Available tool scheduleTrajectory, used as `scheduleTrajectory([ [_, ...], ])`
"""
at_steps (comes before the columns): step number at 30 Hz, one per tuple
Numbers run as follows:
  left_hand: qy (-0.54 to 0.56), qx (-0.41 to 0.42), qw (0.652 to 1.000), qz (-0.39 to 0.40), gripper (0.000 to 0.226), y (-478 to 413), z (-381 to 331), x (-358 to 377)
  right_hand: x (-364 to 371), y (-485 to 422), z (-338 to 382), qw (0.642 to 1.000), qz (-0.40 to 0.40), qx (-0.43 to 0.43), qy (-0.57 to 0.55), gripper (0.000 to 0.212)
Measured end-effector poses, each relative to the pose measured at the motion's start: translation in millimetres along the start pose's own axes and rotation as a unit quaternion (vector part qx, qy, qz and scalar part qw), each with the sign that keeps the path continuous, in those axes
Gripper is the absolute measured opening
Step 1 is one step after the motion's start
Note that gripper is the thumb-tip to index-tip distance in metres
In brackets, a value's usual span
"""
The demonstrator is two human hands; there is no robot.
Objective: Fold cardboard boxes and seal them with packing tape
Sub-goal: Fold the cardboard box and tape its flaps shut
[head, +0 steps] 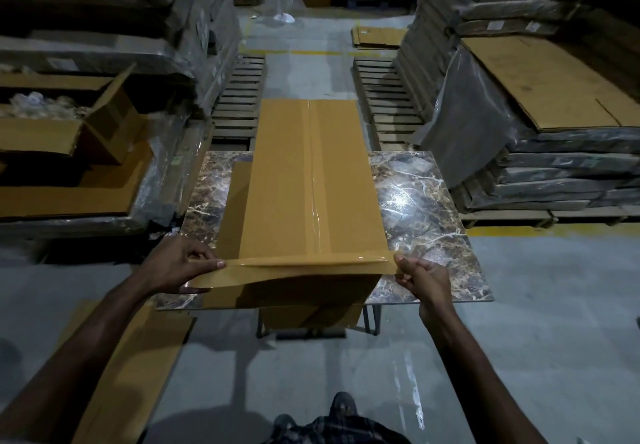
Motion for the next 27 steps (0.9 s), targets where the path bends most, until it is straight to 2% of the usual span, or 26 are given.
scheduleTrajectory([
  [3,0.017,-0.011,1.000,0.008,0.020,-3,4,6,2,-1,-5,1.000,0.002,0.030,-0.005,0.008],
  [8,0.023,-0.019,0.999,0.028,0.028,-7,8,5,9,3,-12,0.996,-0.007,0.081,-0.030,0.002],
  [12,0.023,-0.024,0.998,0.053,0.033,-9,6,7,11,1,-18,0.993,-0.007,0.107,-0.045,0.010],
  [17,0.029,-0.028,0.997,0.064,0.013,-19,-3,15,10,0,-24,0.991,-0.002,0.125,-0.042,0.010],
  [23,0.021,-0.014,0.997,0.076,0.009,-27,-5,22,7,2,-26,0.990,-0.016,0.139,-0.020,0.009],
  [25,0.023,-0.013,0.997,0.076,0.010,-27,-5,21,5,0,-28,0.989,-0.016,0.146,-0.006,0.015],
  [27,0.029,-0.015,0.997,0.075,0.013,-27,-5,20,5,-1,-32,0.986,-0.005,0.168,0.010,0.031],
])
Point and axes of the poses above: each hand's wrist, its own y-axis away from the middle knuckle, its own x-axis out of the palm, z = x × y, the point moved 7 cm from there along -y, towards the middle knuckle, and after that the axes turned 3 degrees about -y, right-handed, at the moved point
